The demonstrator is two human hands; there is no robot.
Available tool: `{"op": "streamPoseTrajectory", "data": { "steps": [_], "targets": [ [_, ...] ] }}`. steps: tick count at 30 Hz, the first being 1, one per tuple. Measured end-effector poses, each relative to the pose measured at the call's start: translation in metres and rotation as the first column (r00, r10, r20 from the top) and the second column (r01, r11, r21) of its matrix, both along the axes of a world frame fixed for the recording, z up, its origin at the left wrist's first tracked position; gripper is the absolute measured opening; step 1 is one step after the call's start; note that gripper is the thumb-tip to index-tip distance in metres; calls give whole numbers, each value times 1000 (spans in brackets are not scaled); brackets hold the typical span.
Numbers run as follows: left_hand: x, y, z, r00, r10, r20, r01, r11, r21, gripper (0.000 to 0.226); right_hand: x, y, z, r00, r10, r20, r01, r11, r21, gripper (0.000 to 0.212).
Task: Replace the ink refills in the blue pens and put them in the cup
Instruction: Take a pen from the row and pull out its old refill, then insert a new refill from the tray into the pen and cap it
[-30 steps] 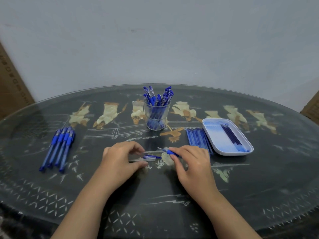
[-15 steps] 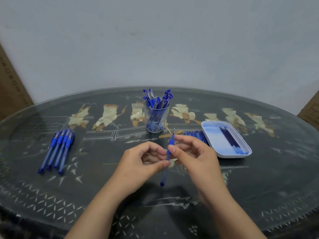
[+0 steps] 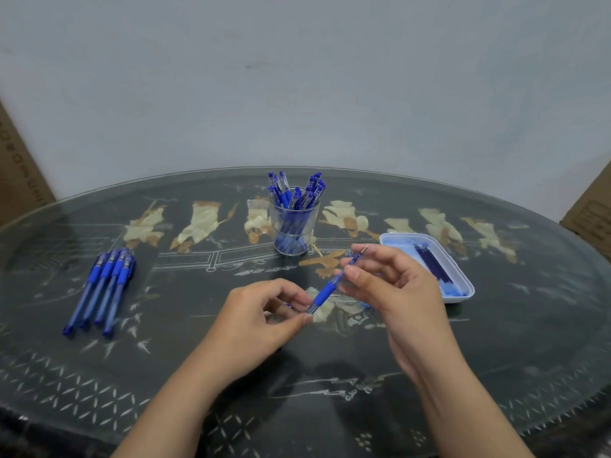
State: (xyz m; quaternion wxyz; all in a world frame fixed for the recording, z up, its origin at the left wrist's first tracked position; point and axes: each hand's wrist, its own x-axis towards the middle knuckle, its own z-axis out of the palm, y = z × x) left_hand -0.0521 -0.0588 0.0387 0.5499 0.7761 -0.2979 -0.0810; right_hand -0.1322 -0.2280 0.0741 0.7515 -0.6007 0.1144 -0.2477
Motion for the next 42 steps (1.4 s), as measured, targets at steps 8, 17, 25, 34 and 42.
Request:
{"op": "streamPoseTrajectory", "data": {
  "steps": [8, 17, 25, 34, 42],
  "targets": [
    [-1, 0, -2, 1000, -25, 1, 25, 999, 37, 25, 2, -8, 4, 953, -255, 162, 265, 963, -39, 25],
    [15, 13, -6, 981, 185, -62, -192, 974, -120, 24, 43, -64, 36, 919, -370, 133, 386, 915, -121, 21],
    [32, 3, -28, 890, 415, -191, -457, 818, -349, 20, 109, -81, -17, 843, -158, -514, -168, 831, -531, 14],
    [37, 0, -40, 879, 432, -201, -477, 811, -340, 19, 121, -92, -36, 788, -183, -588, -279, 745, -606, 8],
    [38, -2, -44, 882, 427, -201, -471, 814, -341, 20, 125, -93, -38, 772, -257, -582, -349, 594, -725, 6]
  ]
}}
